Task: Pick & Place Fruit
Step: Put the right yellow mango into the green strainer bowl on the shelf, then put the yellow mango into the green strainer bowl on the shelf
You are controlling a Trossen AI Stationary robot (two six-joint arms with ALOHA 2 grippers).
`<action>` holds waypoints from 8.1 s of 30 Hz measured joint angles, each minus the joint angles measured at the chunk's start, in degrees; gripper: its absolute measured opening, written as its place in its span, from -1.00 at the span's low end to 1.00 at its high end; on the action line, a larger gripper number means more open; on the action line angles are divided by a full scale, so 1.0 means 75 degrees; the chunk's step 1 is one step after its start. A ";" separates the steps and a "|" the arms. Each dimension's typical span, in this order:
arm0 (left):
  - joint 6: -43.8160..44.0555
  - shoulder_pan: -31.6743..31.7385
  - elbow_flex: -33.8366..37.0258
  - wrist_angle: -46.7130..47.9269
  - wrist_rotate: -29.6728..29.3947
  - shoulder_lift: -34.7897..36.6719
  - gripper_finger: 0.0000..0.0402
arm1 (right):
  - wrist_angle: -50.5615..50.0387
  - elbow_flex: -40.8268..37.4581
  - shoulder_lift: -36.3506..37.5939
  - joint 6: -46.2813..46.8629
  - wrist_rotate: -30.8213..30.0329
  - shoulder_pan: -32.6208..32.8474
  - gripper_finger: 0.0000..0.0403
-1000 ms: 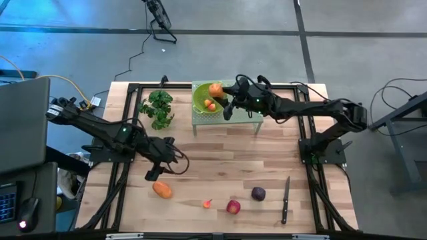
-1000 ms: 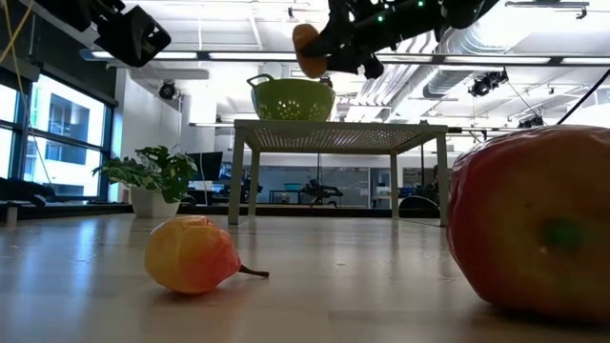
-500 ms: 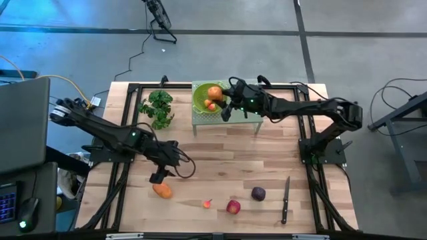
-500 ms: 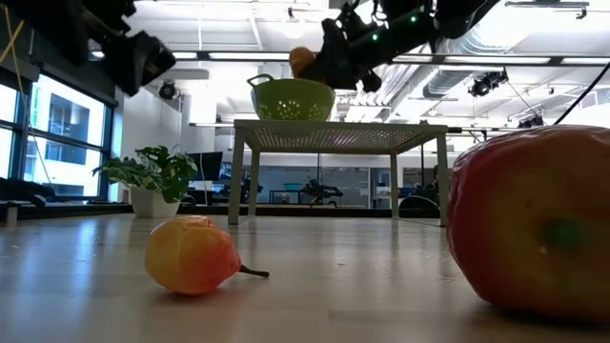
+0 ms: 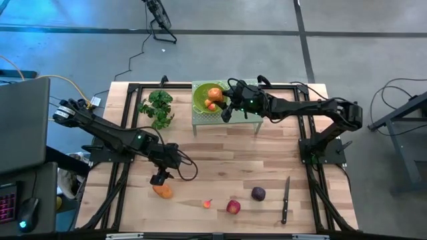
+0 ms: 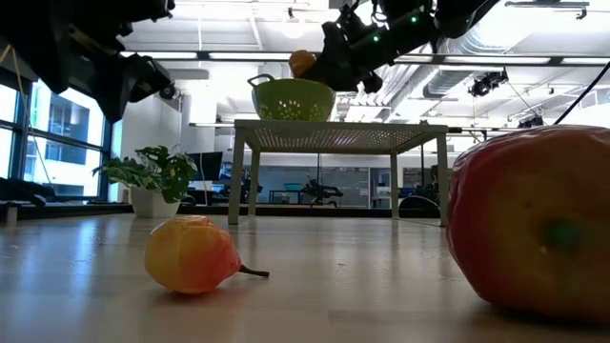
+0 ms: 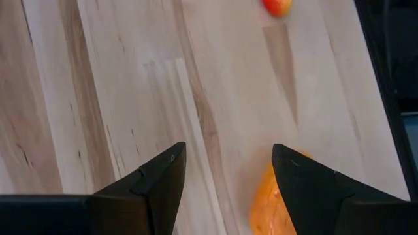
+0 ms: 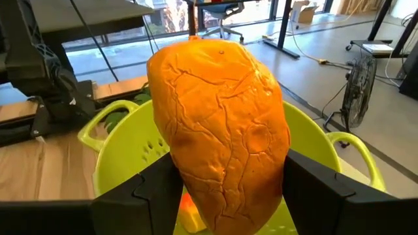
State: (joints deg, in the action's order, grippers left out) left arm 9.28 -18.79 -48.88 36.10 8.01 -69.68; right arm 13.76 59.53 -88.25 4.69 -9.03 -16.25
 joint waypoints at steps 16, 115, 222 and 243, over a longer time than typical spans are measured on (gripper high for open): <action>0.1285 0.0154 0.0000 0.0007 -0.1313 -0.0199 0.11 | -0.0028 0.0000 0.0003 -0.0058 -0.0001 0.0000 0.39; 0.0453 -0.0761 -0.0417 0.0325 -0.0121 -0.0252 0.90 | -0.6242 -0.3071 0.5718 0.4761 -0.5190 0.5776 0.40; -0.2078 -0.1910 -0.2781 0.0464 -0.6163 -0.0686 0.19 | -0.5115 -0.3188 0.5487 0.4955 -0.4134 0.5776 0.40; -0.2666 0.1908 -0.2792 -0.1045 -0.5707 0.0482 0.19 | -0.4526 -0.3188 0.4309 0.5210 -0.4345 0.6804 0.40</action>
State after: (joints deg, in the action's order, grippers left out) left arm -10.72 -4.47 -69.82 28.27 -34.79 -66.07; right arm -20.18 35.62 -55.93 43.76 -41.61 34.78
